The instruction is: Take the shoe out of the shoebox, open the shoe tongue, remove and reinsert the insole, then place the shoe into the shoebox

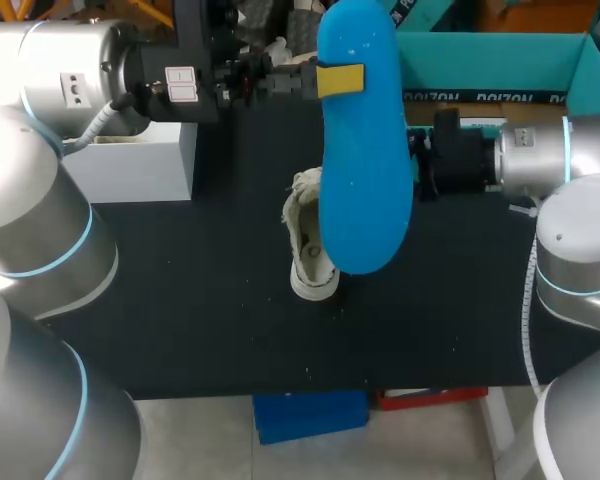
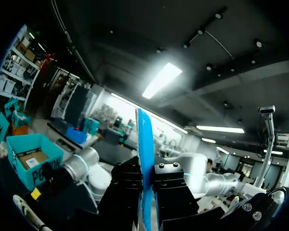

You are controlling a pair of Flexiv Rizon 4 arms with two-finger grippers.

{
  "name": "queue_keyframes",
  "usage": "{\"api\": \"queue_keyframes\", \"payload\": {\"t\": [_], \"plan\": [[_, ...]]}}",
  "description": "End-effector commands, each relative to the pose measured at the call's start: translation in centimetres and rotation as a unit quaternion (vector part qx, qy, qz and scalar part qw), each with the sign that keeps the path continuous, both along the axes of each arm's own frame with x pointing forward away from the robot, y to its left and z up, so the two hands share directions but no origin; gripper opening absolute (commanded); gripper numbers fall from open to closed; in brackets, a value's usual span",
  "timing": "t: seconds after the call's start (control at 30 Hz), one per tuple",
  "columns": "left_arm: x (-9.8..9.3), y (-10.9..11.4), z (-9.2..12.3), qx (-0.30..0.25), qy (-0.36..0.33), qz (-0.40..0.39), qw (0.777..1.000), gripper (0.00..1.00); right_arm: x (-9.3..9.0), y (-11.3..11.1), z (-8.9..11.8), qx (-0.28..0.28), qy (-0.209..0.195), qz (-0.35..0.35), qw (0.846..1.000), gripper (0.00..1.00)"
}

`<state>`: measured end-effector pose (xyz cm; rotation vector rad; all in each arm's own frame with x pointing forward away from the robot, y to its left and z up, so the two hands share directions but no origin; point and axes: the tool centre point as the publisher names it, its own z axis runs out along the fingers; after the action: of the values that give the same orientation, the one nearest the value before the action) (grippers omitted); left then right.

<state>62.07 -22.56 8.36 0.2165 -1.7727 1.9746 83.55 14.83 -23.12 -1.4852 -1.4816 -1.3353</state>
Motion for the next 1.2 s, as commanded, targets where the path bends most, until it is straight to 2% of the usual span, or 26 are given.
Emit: {"api": "queue_keyframes", "payload": {"t": [0.03, 0.2, 0.27, 0.4, 0.7, 1.03, 1.1, 1.2], "plan": [[-0.1, -0.1, -0.1, 0.001, 0.001, 0.001, 1.0, 0.0, 0.1, -0.3, 0.1, -0.001, 0.012, -0.001, 1.0, 1.0], [-0.1, -0.1, -0.1, 0.001, 0.001, 0.001, 1.0, 0.0, 0.1, -0.3, 0.3, 0.013, 0.032, -0.001, 0.999, 1.0], [-0.1, -0.1, -0.1, 0.001, 0.001, 0.001, 1.0, 0.0, 0.2, 0.0, 0.3, 0.044, 0.037, 0.008, 0.998, 1.0], [-0.1, -0.1, -0.1, 0.001, 0.001, 0.001, 1.0, 0.0, 0.3, 0.5, 0.2, 0.072, 0.048, 0.022, 0.996, 1.0], [-0.1, -0.1, -0.1, 0.001, 0.001, 0.001, 1.0, 0.0, -0.1, 1.2, 0.0, 0.069, 0.065, 0.053, 0.994, 1.0], [-0.1, -0.1, -0.1, 0.001, 0.001, 0.001, 1.0, 0.0, -0.3, 1.2, 0.2, 0.067, 0.057, 0.061, 0.994, 1.0], [0.4, -0.9, 0.4, -0.026, -0.054, 0.013, 0.998, 0.0, -0.3, 1.2, 0.2, 0.067, 0.057, 0.061, 0.994, 1.0], [0.4, -1.9, -0.8, -0.056, -0.106, 0.02, 0.993, 0.0, -0.3, 1.2, 0.2, 0.067, 0.057, 0.061, 0.994, 1.0]]}}
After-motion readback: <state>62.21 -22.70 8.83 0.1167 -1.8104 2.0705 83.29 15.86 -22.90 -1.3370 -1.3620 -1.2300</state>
